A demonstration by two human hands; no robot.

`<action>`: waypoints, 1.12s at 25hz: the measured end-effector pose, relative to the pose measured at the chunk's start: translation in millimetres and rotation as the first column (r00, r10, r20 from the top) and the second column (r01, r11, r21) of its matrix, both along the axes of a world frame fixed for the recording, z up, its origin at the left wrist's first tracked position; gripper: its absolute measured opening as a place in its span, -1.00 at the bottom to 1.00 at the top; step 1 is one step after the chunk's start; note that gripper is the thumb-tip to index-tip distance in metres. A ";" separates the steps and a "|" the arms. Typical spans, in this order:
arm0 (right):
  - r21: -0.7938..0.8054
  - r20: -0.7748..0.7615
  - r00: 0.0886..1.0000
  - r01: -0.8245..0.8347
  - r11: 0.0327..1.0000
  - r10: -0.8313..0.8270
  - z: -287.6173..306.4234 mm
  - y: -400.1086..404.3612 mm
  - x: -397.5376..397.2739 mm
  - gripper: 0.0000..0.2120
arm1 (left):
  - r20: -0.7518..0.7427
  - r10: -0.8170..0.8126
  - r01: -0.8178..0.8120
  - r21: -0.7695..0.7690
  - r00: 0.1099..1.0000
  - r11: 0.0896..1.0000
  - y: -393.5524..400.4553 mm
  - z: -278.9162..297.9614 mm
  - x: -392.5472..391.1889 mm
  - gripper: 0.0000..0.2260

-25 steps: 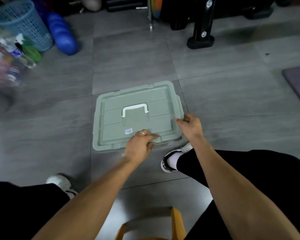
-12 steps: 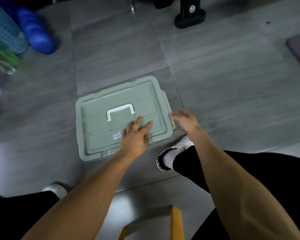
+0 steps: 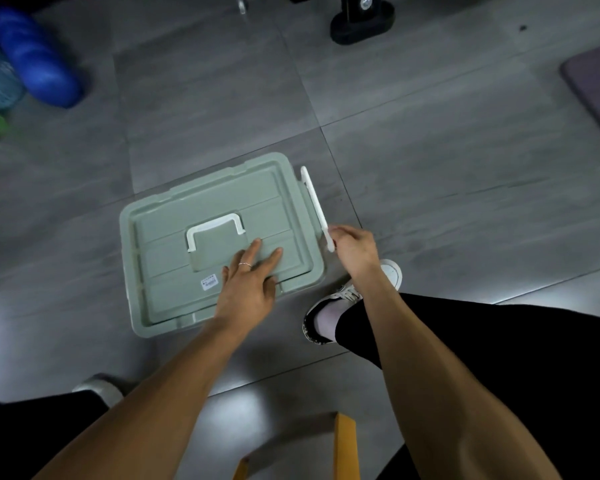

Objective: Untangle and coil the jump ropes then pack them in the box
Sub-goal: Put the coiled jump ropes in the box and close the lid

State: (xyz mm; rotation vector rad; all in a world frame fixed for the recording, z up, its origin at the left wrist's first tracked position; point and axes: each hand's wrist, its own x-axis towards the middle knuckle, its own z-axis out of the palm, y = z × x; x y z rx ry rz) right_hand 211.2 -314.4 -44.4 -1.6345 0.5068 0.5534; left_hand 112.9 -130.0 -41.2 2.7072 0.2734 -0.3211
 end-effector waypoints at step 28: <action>-0.639 0.128 0.255 -0.718 0.276 0.959 40.4 230.0 -70.1 -0.43 | -0.595 0.722 -0.834 -0.550 0.352 -0.047 219.8 -12.0 -87.3 -0.87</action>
